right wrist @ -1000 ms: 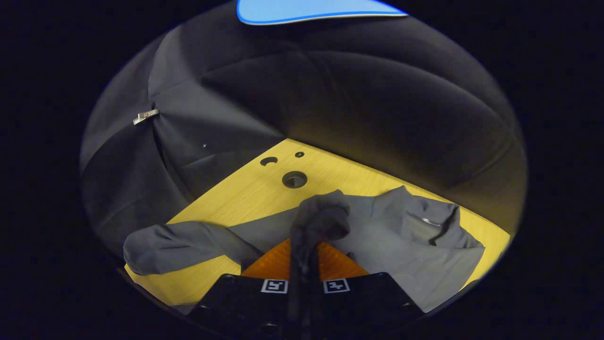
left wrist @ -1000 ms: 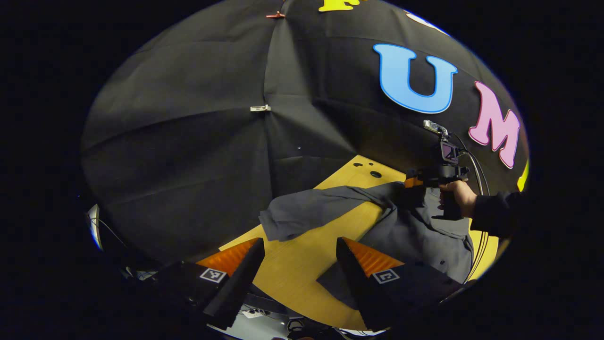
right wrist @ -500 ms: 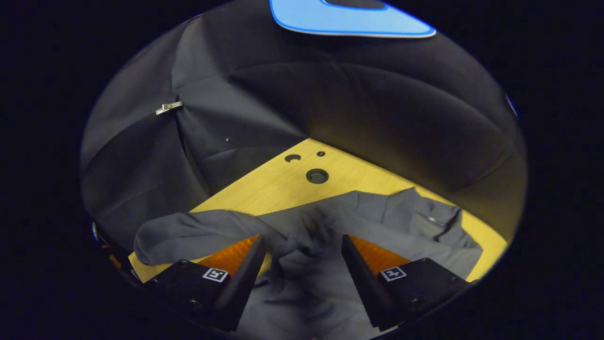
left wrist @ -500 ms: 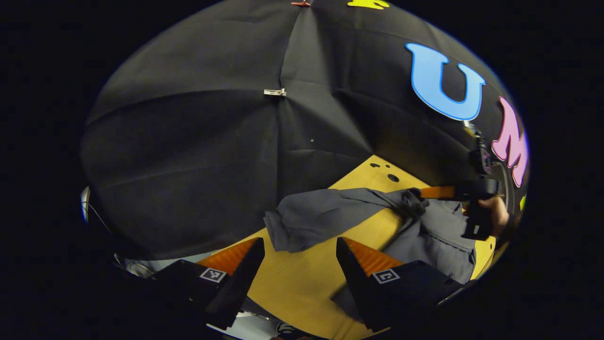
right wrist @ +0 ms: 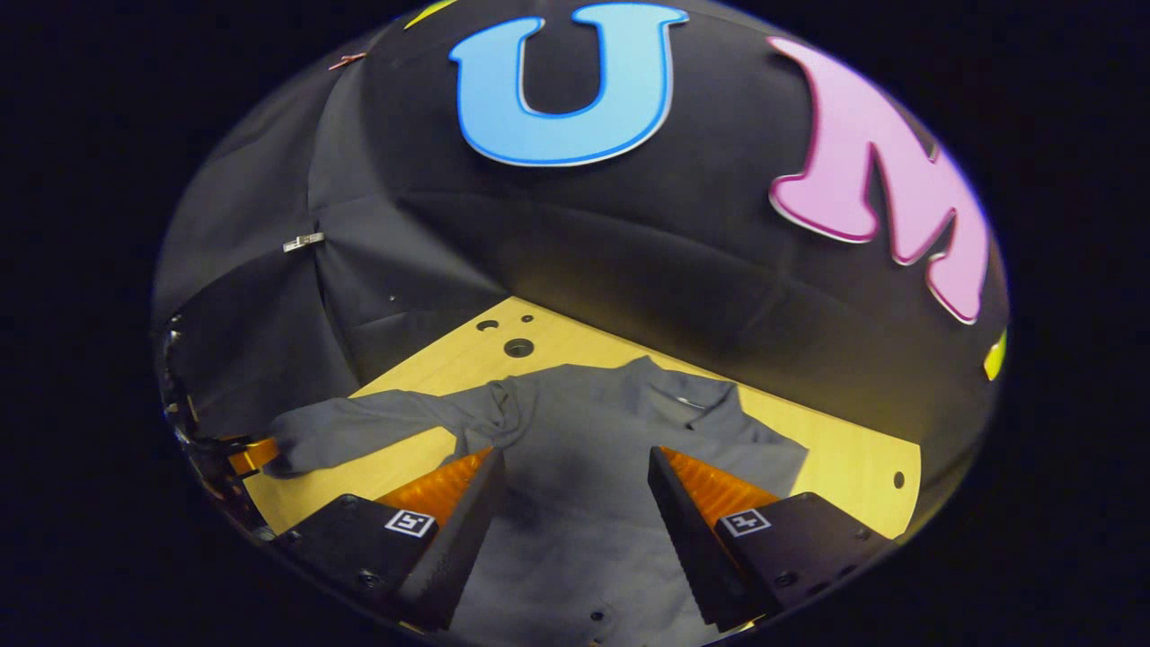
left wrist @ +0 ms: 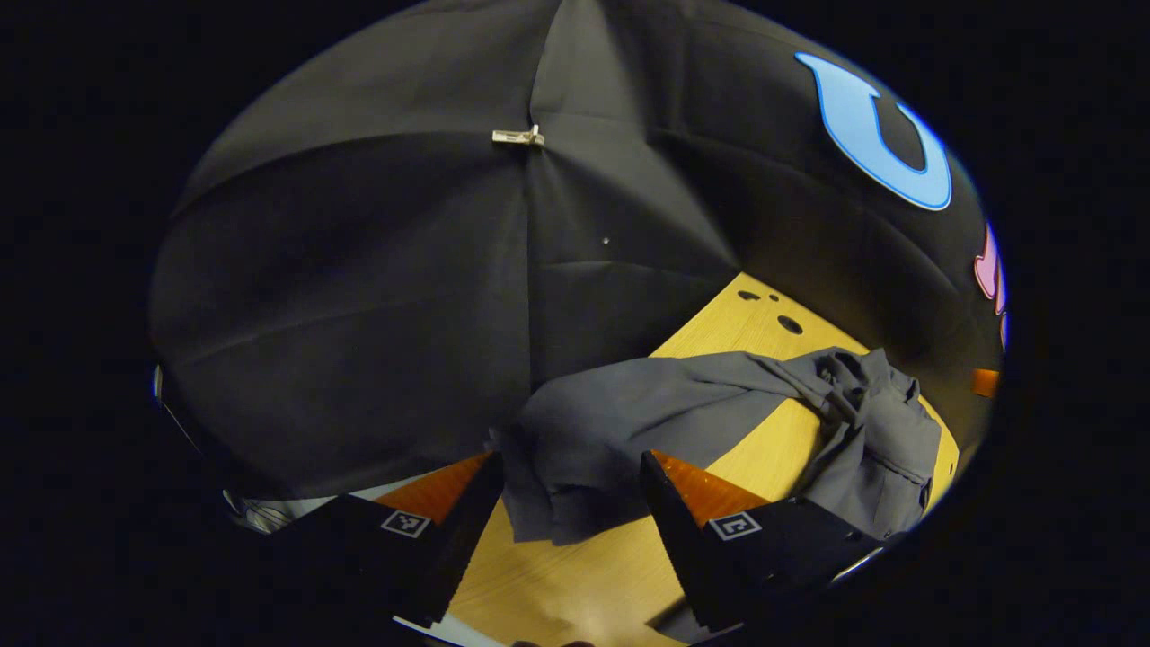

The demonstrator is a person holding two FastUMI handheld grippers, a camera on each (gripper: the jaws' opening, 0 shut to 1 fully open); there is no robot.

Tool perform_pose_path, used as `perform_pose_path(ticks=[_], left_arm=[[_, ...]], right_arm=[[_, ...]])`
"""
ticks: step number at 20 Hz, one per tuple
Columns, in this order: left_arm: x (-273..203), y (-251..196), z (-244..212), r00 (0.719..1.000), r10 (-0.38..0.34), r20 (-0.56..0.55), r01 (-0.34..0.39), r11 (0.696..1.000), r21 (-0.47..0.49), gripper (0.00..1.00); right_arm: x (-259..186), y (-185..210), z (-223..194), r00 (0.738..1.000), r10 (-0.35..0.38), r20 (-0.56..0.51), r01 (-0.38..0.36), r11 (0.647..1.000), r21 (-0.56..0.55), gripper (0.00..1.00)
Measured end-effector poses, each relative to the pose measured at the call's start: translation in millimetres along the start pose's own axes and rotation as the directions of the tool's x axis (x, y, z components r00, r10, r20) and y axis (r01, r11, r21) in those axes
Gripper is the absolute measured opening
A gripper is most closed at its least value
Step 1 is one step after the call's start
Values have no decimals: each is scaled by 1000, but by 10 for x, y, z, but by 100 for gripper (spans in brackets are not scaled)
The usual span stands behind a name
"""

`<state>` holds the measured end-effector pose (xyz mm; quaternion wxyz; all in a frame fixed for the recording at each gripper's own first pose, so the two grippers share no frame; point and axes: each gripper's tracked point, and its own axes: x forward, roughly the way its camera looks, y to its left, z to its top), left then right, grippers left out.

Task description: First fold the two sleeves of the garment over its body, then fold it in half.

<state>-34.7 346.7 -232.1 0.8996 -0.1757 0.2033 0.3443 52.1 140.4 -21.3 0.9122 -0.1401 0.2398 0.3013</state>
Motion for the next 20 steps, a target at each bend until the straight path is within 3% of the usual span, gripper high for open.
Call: perform_pose_path(ticks=[6,12,14,17,18,19,20], left_arm=[[282,-38,-172,997,45,-59,-42,998,51,96],[370,-52,-301,991,104,-78,-95,989,113,99],[351,-88,-310,993,98,-71,-90,989,114,95],[393,-167,-334,995,81,-55,-74,990,121,80],[411,-194,-331,996,72,-51,-65,990,127,73],[415,-234,-325,997,62,-45,-56,989,136,59],[427,-262,-335,998,50,-45,-43,988,148,57]], right_arm=[[-965,-417,-260,998,-64,1,63,992,111,99],[-1633,-894,-657,981,-194,1,190,964,186,98],[-1799,-1042,-795,972,-236,-7,233,953,196,98],[-2044,-1179,-1029,957,-287,-26,287,938,193,98],[-2100,-1216,-1113,953,-300,-36,301,934,193,98],[-2146,-1235,-1187,950,-308,-50,312,930,196,99],[-2197,-1249,-1255,946,-317,-61,323,924,204,98]])
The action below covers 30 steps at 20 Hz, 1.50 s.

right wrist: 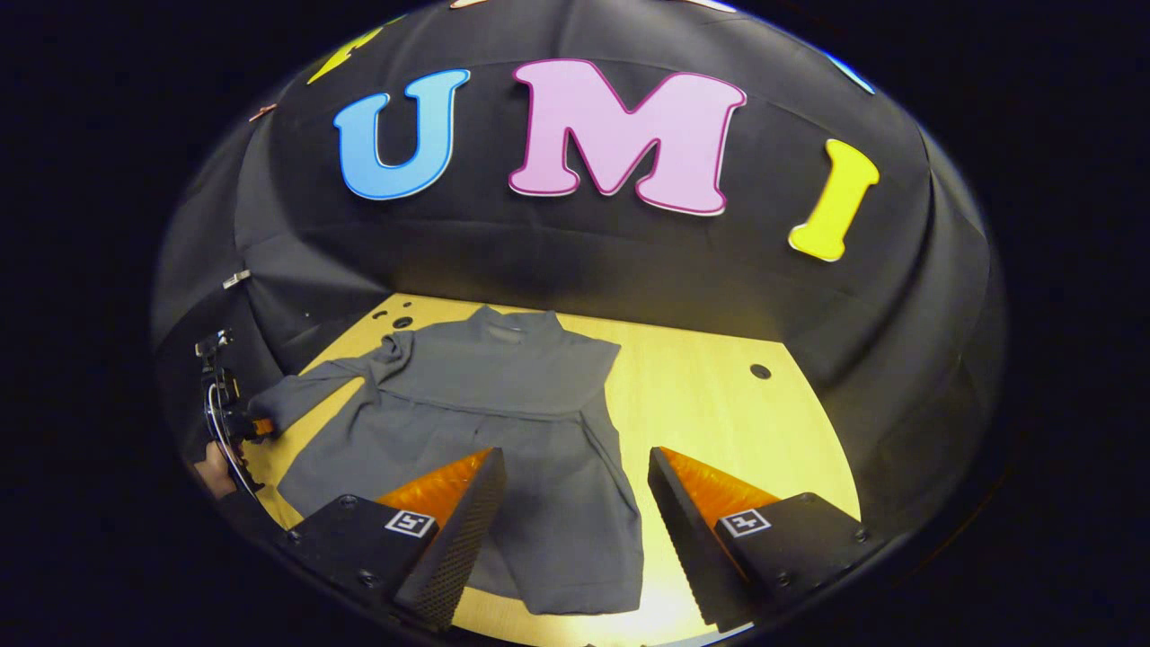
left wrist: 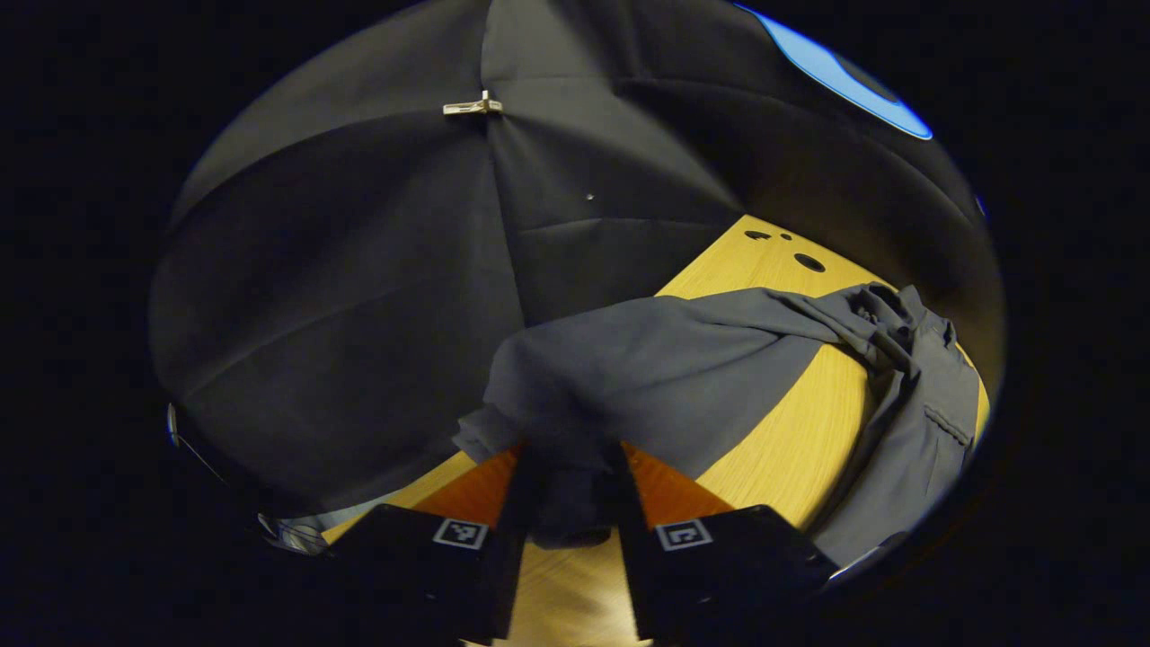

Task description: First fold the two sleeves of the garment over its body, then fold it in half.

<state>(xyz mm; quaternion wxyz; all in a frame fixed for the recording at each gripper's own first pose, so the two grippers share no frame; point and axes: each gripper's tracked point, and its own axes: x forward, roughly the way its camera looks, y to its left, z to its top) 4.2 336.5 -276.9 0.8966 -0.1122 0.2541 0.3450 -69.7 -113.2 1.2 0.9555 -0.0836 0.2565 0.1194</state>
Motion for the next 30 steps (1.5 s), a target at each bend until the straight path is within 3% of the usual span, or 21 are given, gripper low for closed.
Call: perform_pose_path(ticks=[1,2,3,4,5,7,11,17,25,30], left_arm=[[2,-18,13,1000,-7,6,7,1000,12,38],[2,-48,28,1000,-21,11,21,1000,24,35],[14,-74,44,999,-36,21,35,998,43,20],[20,-89,34,998,-50,27,48,997,68,22],[8,-95,42,997,-66,41,62,993,98,12],[22,-107,71,995,-85,54,78,989,126,6],[-130,-117,318,988,-105,115,100,994,46,5],[-452,-353,998,967,-162,198,163,987,10,6],[-858,-1259,1868,918,-278,282,243,958,152,5],[-1132,-2228,2122,861,-406,305,323,901,288,5]], right_arm=[[-19,-48,-46,1000,-12,-7,12,1000,13,98],[-46,-79,-98,1000,-21,-14,21,999,28,98],[-68,-117,-131,999,-32,-17,33,999,40,98],[-82,-170,-156,999,-44,-14,45,998,48,98],[-89,-221,-156,998,-59,-3,59,997,49,99],[-99,-282,-156,997,-79,9,79,996,34,99],[-64,-304,-172,997,-76,2,75,996,42,98],[-15,-472,-178,993,-109,35,107,992,62,99],[93,-867,-386,989,-147,7,144,978,152,99],[165,-1115,-462,984,-179,-2,176,965,197,98]])
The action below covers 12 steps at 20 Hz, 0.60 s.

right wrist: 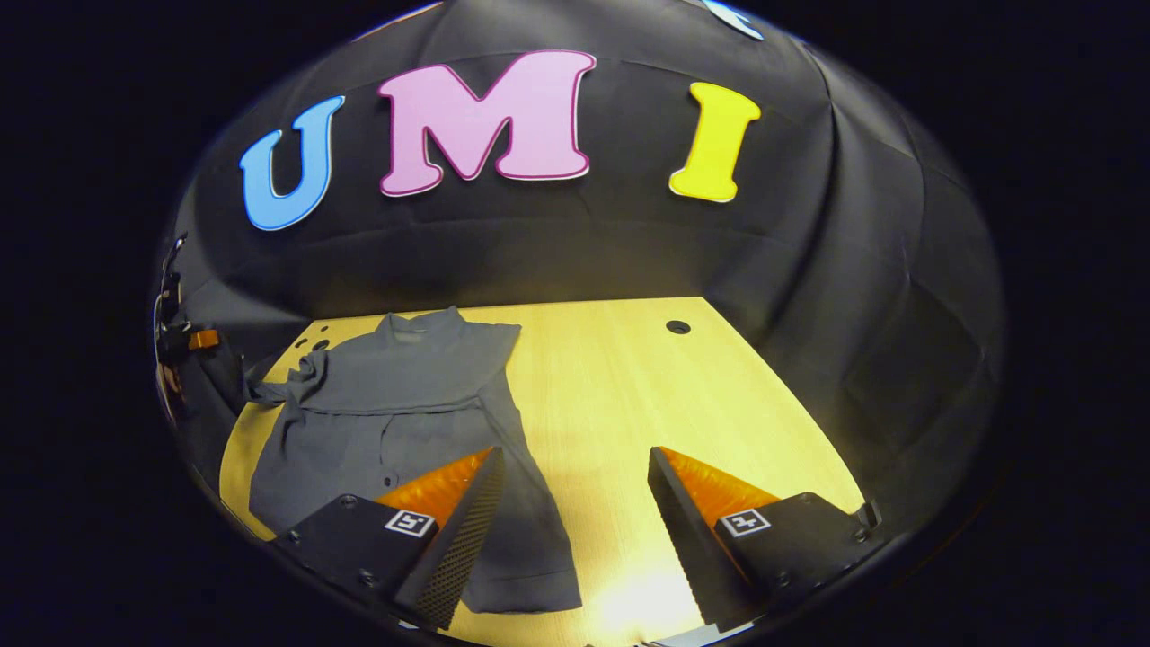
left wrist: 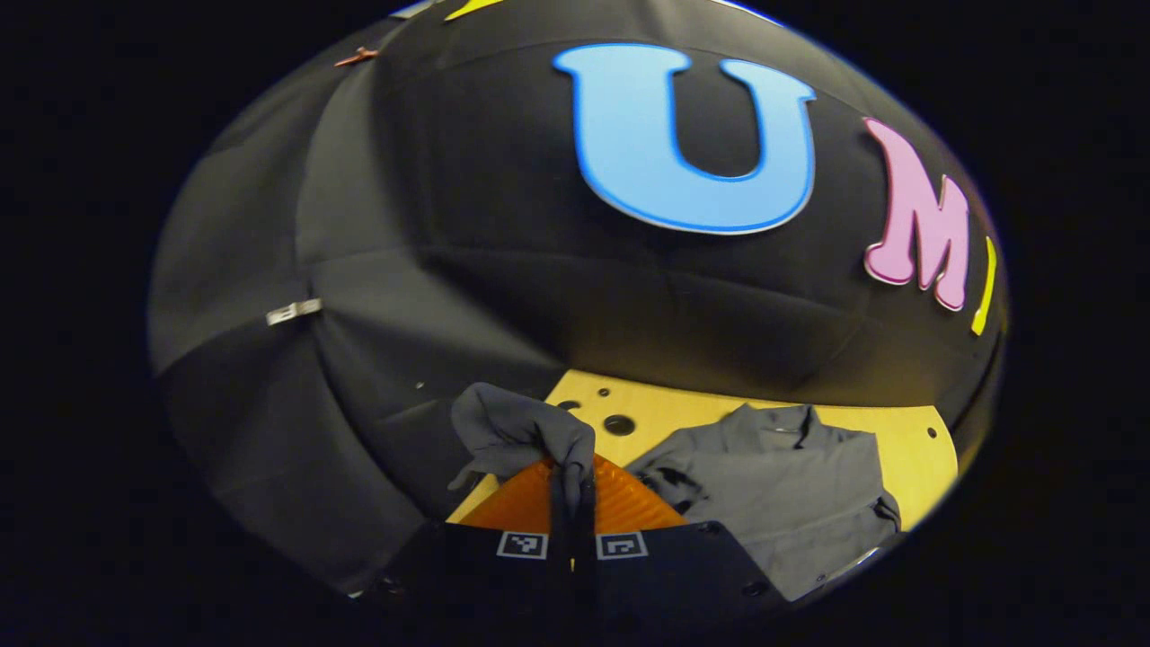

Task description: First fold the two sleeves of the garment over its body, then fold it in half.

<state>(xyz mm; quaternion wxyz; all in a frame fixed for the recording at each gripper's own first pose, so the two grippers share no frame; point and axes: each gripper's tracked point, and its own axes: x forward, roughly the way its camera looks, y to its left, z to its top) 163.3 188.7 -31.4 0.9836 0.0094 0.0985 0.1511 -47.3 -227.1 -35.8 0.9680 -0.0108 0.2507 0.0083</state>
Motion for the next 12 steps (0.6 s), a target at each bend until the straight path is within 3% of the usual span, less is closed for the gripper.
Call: perform_pose_path(ticks=[5,12], left_arm=[[101,-1238,174,984,-175,24,172,979,112,5],[54,-2821,-109,923,-383,-39,385,918,92,5]], right_arm=[[105,-176,-61,1000,-12,-17,13,999,33,99],[217,-364,-237,997,-25,-67,29,998,60,99]])
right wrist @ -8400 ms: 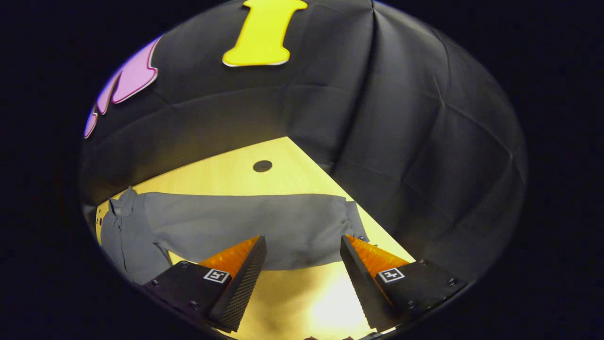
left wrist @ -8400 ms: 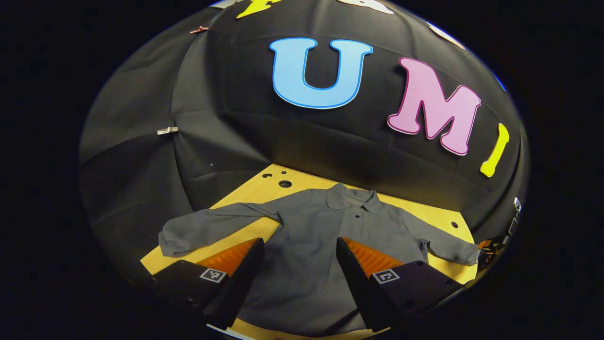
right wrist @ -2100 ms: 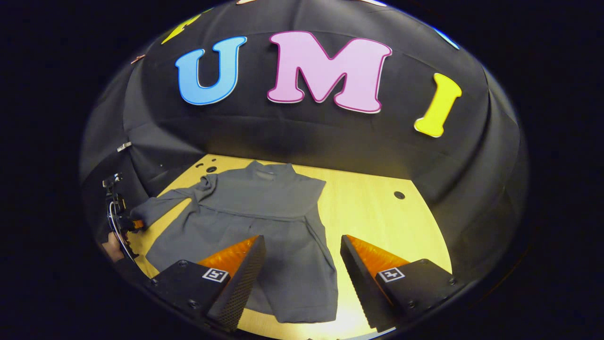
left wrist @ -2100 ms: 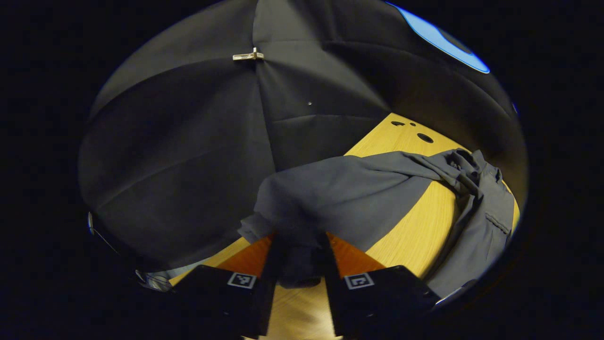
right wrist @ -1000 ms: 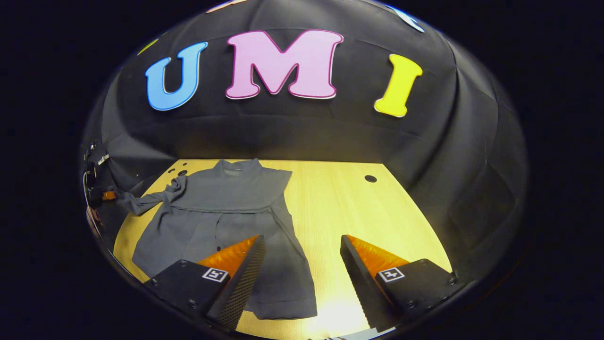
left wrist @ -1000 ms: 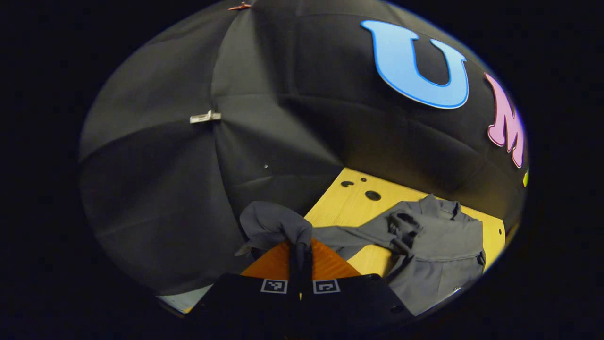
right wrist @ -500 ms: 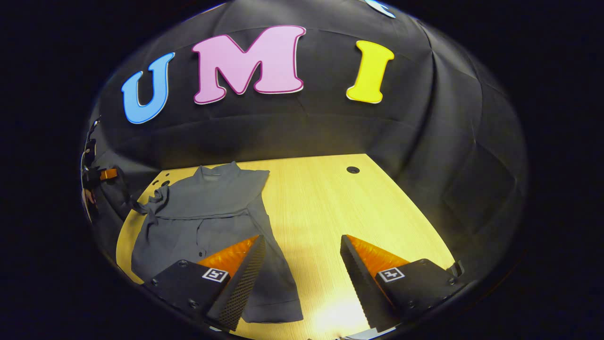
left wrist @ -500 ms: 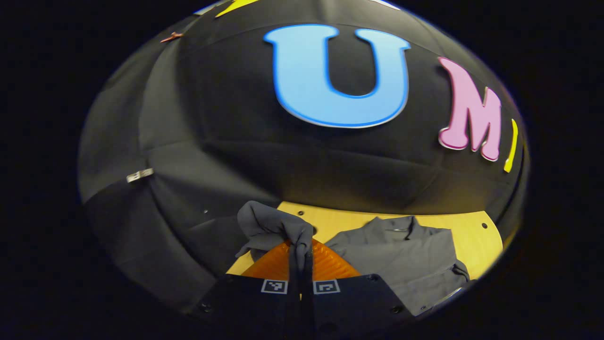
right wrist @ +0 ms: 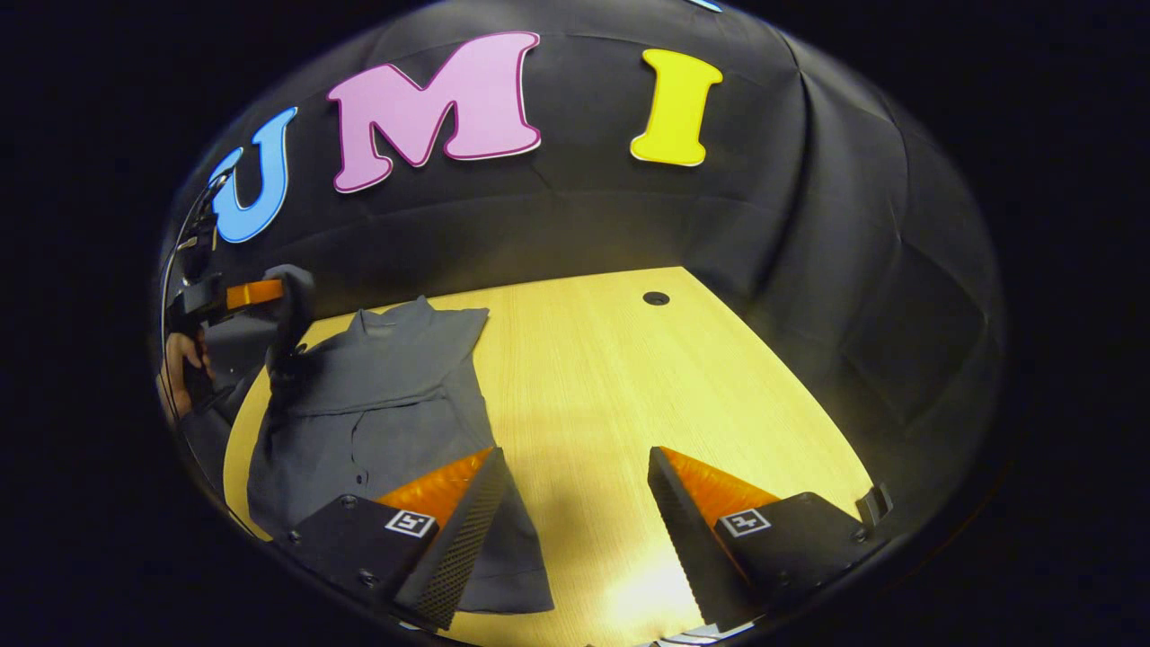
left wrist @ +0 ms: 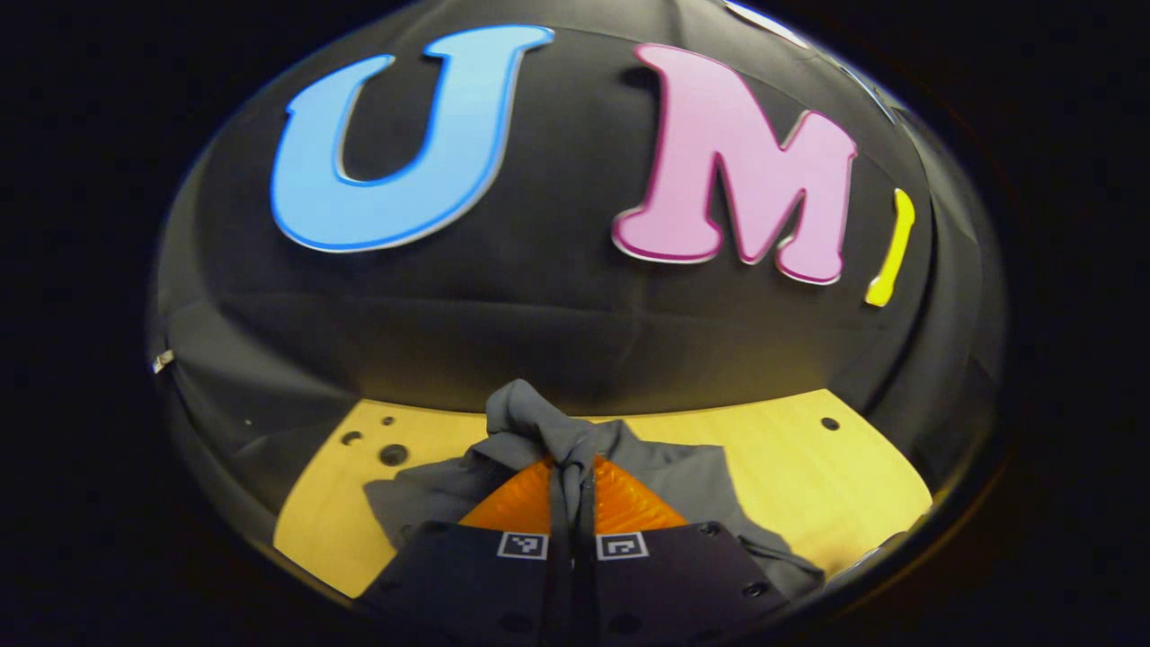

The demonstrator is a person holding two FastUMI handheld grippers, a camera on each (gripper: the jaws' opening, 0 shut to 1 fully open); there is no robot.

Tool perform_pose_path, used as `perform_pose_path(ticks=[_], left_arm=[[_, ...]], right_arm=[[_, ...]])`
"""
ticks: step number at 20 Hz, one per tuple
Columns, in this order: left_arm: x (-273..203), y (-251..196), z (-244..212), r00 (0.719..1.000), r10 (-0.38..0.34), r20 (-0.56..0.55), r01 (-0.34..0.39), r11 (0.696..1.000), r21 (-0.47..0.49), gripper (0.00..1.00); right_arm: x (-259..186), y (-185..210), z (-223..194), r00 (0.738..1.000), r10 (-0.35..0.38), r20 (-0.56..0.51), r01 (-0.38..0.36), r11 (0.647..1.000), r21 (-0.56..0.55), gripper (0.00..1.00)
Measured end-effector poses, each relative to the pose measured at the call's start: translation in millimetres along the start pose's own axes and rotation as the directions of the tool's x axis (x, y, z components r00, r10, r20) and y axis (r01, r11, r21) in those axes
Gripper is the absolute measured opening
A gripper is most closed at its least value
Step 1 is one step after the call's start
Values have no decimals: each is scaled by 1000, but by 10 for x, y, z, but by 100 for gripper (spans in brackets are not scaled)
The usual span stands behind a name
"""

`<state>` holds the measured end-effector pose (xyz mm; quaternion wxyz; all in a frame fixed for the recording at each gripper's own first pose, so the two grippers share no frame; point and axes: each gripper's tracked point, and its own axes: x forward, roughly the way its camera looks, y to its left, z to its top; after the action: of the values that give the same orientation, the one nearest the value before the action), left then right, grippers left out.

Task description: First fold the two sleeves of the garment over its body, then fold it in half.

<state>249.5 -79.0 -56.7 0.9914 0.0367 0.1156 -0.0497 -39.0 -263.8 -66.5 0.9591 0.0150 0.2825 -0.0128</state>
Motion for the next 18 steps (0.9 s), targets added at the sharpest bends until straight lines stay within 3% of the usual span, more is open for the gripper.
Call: perform_pose_path(ticks=[4,9,15,18], left_arm=[[279,-689,-169,994,-99,-36,99,995,3,5],[549,-1202,-403,983,-158,-91,157,987,-20,5],[767,-1377,-637,982,-135,-133,128,990,-58,5],[829,-1408,-731,980,-126,-156,119,991,-58,10]], right_arm=[[-8,-135,-145,999,-16,-31,16,999,27,99],[20,-198,-301,998,-8,-69,11,998,55,100],[60,-213,-416,995,16,-103,-9,998,63,100],[96,-199,-427,993,31,-115,-24,998,66,100]])
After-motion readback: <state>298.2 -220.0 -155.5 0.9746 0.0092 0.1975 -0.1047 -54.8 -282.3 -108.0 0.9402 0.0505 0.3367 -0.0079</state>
